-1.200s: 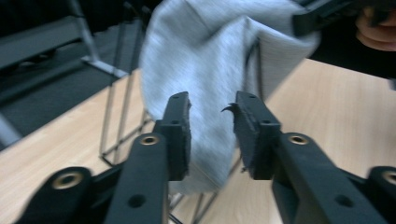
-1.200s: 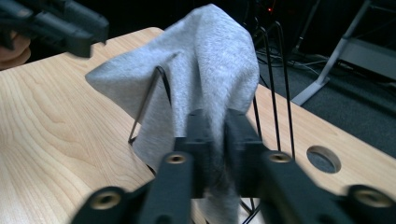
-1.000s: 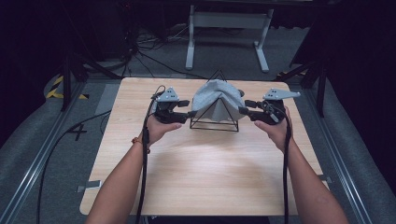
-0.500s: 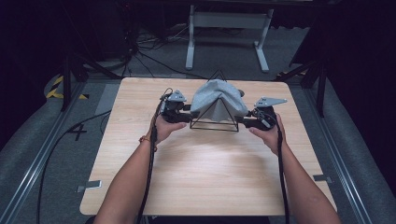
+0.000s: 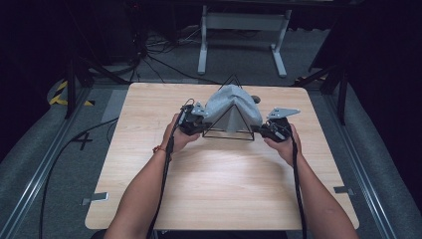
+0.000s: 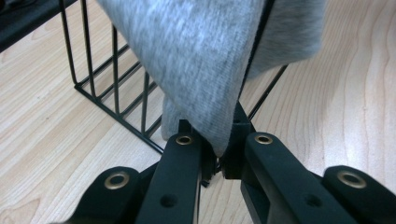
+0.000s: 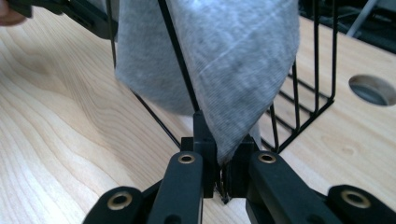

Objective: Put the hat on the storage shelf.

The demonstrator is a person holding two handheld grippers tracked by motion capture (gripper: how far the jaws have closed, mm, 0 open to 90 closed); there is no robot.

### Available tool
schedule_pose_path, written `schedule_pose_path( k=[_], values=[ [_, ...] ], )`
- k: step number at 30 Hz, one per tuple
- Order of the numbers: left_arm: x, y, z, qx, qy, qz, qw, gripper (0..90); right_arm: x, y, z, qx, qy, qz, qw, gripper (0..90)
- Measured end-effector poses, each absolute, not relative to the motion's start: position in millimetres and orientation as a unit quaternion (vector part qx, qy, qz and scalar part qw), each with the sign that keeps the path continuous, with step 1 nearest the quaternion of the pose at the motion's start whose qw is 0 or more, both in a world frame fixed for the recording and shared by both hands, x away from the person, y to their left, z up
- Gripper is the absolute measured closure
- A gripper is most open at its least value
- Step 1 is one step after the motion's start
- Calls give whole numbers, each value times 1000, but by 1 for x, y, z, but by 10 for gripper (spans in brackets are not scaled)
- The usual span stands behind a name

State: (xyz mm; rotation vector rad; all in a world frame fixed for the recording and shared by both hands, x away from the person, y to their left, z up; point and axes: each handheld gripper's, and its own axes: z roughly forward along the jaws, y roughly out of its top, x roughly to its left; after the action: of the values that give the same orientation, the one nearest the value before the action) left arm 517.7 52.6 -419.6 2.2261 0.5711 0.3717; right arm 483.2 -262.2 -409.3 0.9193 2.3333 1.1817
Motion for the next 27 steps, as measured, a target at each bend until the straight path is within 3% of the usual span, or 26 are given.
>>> schedule_pose_path(
  k=[6,11,18,27],
  values=[
    [513,56,-417,881,210,156,393,870,478,-255,-408,308,838,406,193,867],
    [524,67,-414,866,246,143,411,869,486,-263,-409,333,830,407,187,866],
    [530,61,-424,897,219,139,357,874,492,-271,-406,348,821,415,184,866],
    [527,51,-431,901,215,139,349,872,491,-261,-423,342,831,404,171,868]
  ],
)
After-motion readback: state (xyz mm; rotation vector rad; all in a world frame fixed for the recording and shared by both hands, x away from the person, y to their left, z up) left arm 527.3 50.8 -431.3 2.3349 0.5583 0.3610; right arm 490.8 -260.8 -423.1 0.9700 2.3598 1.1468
